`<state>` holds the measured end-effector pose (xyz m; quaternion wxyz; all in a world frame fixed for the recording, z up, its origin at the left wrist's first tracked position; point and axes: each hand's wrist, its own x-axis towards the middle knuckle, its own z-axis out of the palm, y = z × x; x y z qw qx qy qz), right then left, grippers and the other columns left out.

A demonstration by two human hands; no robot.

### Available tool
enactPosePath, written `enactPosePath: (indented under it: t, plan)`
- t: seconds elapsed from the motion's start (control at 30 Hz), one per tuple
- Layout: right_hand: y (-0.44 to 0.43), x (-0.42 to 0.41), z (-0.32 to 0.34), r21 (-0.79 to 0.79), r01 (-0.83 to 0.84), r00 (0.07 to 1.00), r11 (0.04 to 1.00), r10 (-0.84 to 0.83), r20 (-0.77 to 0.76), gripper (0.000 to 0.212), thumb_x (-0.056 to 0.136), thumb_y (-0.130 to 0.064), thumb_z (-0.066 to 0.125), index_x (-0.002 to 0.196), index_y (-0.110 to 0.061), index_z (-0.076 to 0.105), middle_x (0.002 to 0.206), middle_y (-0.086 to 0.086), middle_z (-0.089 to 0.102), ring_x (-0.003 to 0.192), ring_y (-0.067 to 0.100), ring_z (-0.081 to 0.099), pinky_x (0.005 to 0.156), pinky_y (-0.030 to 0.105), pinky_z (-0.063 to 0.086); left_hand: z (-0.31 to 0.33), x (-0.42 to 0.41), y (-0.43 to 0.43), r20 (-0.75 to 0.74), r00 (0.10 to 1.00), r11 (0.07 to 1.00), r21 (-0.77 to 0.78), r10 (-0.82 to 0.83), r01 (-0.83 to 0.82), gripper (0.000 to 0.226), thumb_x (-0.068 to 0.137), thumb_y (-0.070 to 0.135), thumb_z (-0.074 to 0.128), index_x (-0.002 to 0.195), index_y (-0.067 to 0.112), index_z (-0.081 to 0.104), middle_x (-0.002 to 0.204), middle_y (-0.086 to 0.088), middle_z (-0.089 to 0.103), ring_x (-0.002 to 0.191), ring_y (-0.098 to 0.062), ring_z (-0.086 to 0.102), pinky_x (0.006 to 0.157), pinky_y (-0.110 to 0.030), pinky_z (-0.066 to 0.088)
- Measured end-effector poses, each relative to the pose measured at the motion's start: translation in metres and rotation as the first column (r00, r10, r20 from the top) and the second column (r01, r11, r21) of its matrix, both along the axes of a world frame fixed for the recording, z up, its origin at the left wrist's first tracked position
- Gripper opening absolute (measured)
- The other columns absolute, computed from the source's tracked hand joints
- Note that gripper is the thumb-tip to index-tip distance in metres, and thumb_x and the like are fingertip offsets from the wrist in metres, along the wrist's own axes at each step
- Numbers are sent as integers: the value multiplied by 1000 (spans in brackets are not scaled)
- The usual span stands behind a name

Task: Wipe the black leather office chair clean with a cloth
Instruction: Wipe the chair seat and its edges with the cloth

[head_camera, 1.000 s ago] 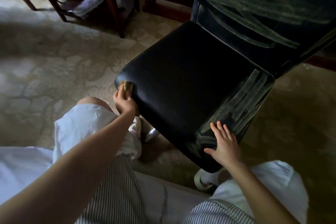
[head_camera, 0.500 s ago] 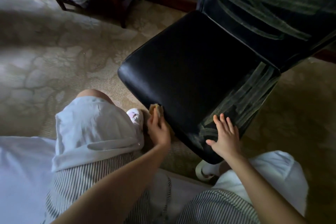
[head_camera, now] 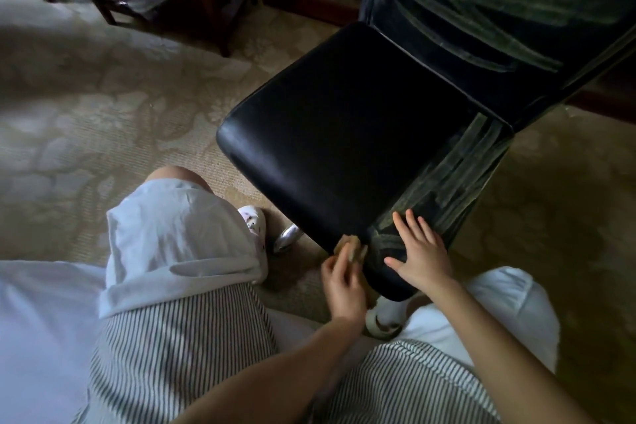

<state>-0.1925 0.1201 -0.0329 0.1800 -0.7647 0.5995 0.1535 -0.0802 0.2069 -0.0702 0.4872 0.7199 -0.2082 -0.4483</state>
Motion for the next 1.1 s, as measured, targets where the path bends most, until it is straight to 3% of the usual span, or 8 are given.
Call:
enactPosePath:
  t: [0.17, 0.4, 0.5, 0.6, 0.77, 0.87, 1.0, 1.1]
  plan:
    - [7, -34, 7, -5, -167, 981, 986, 166, -96, 96, 85, -61, 49, 146, -27, -17, 153, -3, -23, 144, 15, -12, 115, 34, -5, -3, 53, -29, 96, 970, 966, 105, 225, -234, 39, 98, 18, 44, 136, 9, 43, 141, -12, 35, 132, -21, 32, 102, -14, 15]
    - [10, -37, 0, 26, -347, 879, 937, 335, -340, 118, 80, -51, 64, 127, -23, -41, 136, 7, -41, 143, 26, -19, 114, 40, -9, -8, 40, -29, 115, 993, 997, 79, -32, 23, 44, 86, 2, 56, 128, 8, 43, 129, -16, 39, 121, -28, 39, 101, -24, 26]
    - [2, -33, -1, 24, -391, 841, 920, 367, -397, 125, 76, -53, 67, 125, -21, -44, 136, 13, -42, 142, 29, -20, 115, 42, -8, -8, 22, -12, 68, 967, 965, 110, -245, 237, 56, 86, 0, 58, 135, 15, 37, 130, -10, 38, 118, -18, 39, 94, -17, 28]
    - [0, -35, 0, -5, -438, 826, 899, 401, -396, 127, 74, -57, 66, 126, -21, -45, 140, 13, -39, 142, 28, -20, 113, 43, -15, -7, 15, -3, 29, 953, 948, 113, -301, 296, 55, 87, 2, 58, 136, 16, 35, 129, -7, 36, 109, -7, 37, 87, -9, 28]
    - [-2, -26, 0, -21, -509, 788, 861, 456, -414, 127, 75, -62, 63, 129, -16, -42, 141, 16, -38, 141, 27, -23, 99, 44, -32, -1, 26, -12, 67, 995, 994, 90, -70, 64, 40, 89, 4, 57, 126, 12, 47, 122, -9, 43, 104, -8, 41, 81, -5, 26]
    - [3, -13, -1, -40, -556, 767, 830, 495, -408, 122, 77, -61, 61, 134, -10, -34, 150, 18, -27, 143, 30, -14, 106, 47, -25, 2, 38, -18, 98, 994, 994, 95, 38, -47, 37, 92, 12, 55, 128, 14, 48, 123, -2, 42, 108, -8, 41, 81, -4, 23]
    - [8, 12, -5, -89, -518, 819, 851, 464, -337, 121, 63, -58, 74, 145, -7, 0, 155, 18, 16, 143, 28, 18, 112, 46, -7, 0, 48, -20, 171, 985, 997, 71, -33, 21, 29, 92, 17, 55, 122, 16, 53, 122, -4, 46, 114, -17, 46, 90, -13, 28]
    - [15, 33, -9, -144, -474, 867, 869, 432, -250, 105, 78, -38, 67, 145, -8, -8, 157, 17, 6, 145, 27, 10, 113, 46, -11, 0, 48, -17, 314, 943, 994, 57, -105, 92, 29, 90, 15, 58, 120, 15, 56, 121, -8, 50, 110, -18, 49, 90, -14, 30]
